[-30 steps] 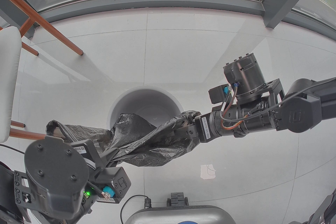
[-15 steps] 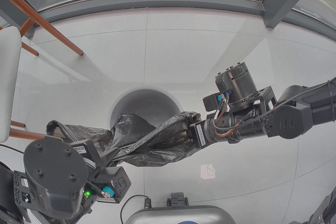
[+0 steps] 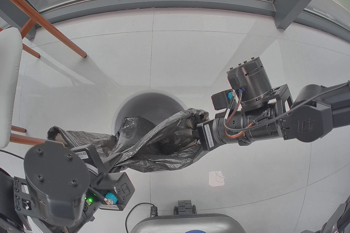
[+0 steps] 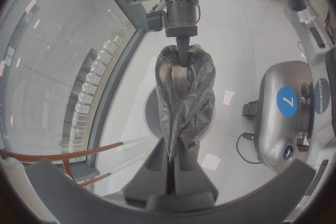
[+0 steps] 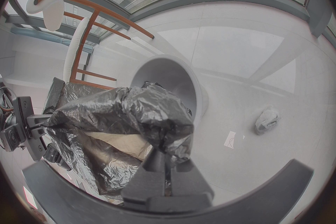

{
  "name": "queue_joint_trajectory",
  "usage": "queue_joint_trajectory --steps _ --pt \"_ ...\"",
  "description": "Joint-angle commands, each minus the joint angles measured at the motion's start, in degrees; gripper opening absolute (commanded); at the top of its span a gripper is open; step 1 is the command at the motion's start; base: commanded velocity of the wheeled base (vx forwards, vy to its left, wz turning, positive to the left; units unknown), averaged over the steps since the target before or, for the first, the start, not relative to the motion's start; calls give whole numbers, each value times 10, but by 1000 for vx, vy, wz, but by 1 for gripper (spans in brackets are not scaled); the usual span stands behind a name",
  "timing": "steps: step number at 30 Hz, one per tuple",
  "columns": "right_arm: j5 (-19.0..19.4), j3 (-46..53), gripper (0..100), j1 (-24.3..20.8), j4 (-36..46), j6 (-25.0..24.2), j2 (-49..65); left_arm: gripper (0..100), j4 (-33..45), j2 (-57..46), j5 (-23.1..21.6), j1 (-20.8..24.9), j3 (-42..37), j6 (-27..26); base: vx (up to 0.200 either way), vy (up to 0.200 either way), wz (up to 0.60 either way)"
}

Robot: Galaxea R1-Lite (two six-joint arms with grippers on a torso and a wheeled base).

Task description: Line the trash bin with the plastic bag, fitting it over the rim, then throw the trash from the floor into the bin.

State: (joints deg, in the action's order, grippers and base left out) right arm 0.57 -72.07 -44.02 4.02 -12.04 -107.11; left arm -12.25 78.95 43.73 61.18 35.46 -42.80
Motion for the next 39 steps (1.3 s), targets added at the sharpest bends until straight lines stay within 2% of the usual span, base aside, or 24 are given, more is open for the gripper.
queue_joint_trajectory --steps 1,7,12,19,22,24,27,29,30,32,36,39 --pt "0 0 0 -1 -1 0 0 100 5 0 0 -7 -2 -1 0 0 0" --pt "0 1 0 -1 -1 1 1 100 -1 -2 0 -24 0 12 0 0 0" --pt "0 5 0 -1 -1 4 1 100 7 -56 4 -27 -7 12 0 0 0" --pt "0 5 0 -5 -1 3 4 100 1 -98 14 -44 -58 15 0 0 0" --pt "0 4 0 -9 -2 3 6 100 -1 -90 5 -45 -74 39 0 0 0" --pt "0 4 0 -11 -2 3 8 100 -2 -68 -19 -47 -81 88 0 0 0" --pt "0 5 0 -12 -2 4 14 100 -1 -47 -62 -49 -71 200 0 0 0" --pt "0 6 0 -12 -2 4 16 100 1 -27 -93 -68 -51 256 0 0 0" --pt "0 6 0 -12 -2 4 18 100 5 -24 -110 -81 -39 266 0 0 0" --pt "0 7 0 -12 -2 4 21 100 22 -22 -177 -108 -18 270 0 0 0" --pt "0 4 0 -12 -2 4 22 100 75 -20 -290 -188 0 269 0 0 0" --pt "0 0 0 -12 -2 5 23 100 71 -1 -352 -249 4 266 0 0 0"
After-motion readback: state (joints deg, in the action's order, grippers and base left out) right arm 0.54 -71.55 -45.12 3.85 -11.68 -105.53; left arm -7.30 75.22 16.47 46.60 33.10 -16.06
